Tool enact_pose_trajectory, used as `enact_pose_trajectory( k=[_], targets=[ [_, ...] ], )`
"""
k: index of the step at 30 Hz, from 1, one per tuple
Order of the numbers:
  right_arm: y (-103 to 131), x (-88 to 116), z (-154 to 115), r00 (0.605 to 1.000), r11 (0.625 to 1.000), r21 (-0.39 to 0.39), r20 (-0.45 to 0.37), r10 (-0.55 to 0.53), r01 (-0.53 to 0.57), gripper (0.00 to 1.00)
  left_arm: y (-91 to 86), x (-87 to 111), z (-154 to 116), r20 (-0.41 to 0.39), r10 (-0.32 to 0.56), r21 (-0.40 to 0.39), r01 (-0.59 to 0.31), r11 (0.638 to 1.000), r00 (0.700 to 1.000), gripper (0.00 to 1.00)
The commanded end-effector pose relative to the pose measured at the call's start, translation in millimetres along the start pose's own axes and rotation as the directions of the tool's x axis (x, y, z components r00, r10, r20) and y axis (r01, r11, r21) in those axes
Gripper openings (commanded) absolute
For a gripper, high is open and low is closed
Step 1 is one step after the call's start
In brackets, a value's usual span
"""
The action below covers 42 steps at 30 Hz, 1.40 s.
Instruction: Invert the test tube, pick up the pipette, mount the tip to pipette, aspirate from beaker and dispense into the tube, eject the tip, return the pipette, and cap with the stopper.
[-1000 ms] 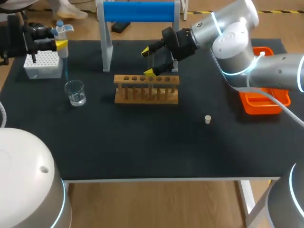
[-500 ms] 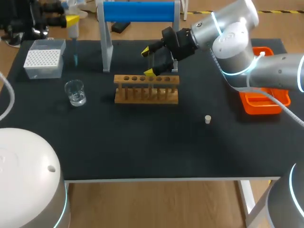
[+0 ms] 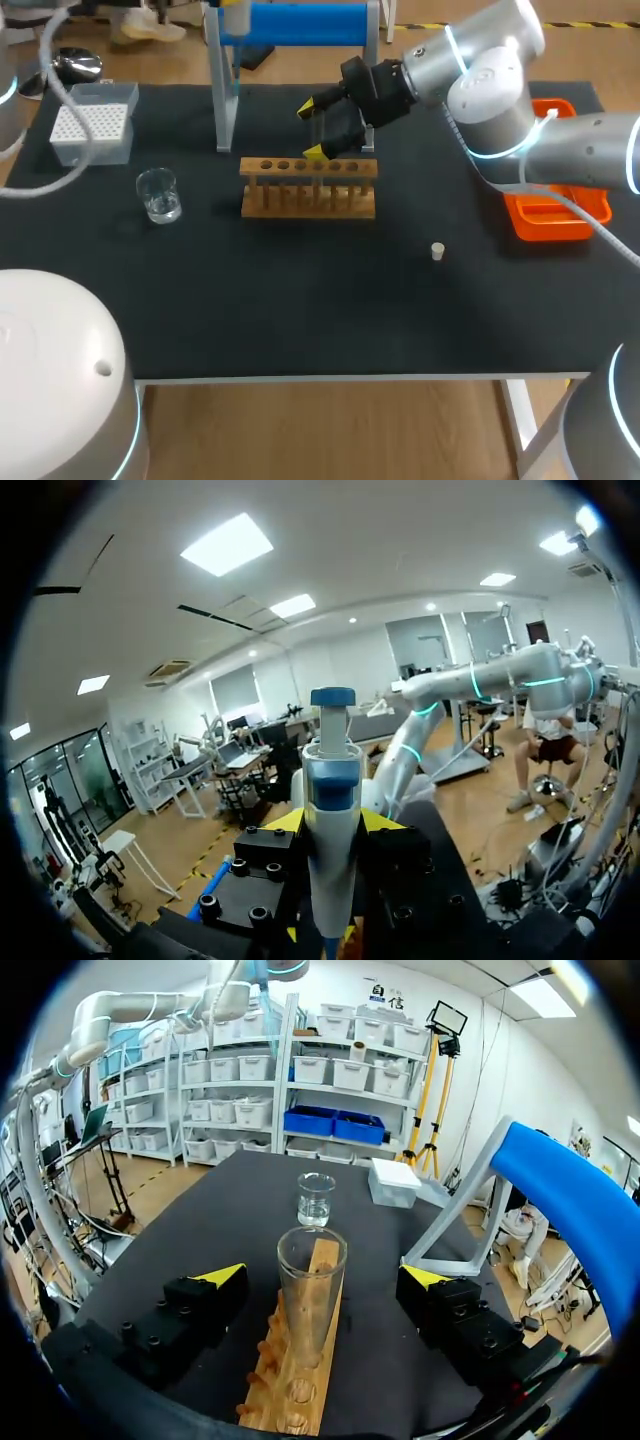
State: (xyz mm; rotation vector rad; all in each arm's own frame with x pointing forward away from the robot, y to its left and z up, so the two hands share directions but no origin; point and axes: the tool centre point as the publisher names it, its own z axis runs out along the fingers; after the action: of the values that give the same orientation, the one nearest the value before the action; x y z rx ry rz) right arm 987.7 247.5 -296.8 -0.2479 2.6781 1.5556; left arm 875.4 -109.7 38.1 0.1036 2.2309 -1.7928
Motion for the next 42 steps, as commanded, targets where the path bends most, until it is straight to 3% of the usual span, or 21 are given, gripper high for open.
enact_pose_trajectory(
  k=[1,28,42],
  targets=[
    [0,0,-1,1.000,1.000,0.001,0.000,0.000,0.000,1.00,0.6,-8.0,11,-0.007,0.001,0.000,-0.001,1.000,1.000,0.00],
    [0,0,-1,1.000,1.000,0.001,0.000,0.000,0.000,1.00,0.6,-8.0,11,-0.007,0.001,0.000,-0.001,1.000,1.000,0.00],
    [0,0,-1,1.000,1.000,0.001,0.000,0.000,0.000,1.00,-15.1,-22.1,77,-0.085,-0.009,0.042,0.012,0.999,0.996,0.00]
  ],
)
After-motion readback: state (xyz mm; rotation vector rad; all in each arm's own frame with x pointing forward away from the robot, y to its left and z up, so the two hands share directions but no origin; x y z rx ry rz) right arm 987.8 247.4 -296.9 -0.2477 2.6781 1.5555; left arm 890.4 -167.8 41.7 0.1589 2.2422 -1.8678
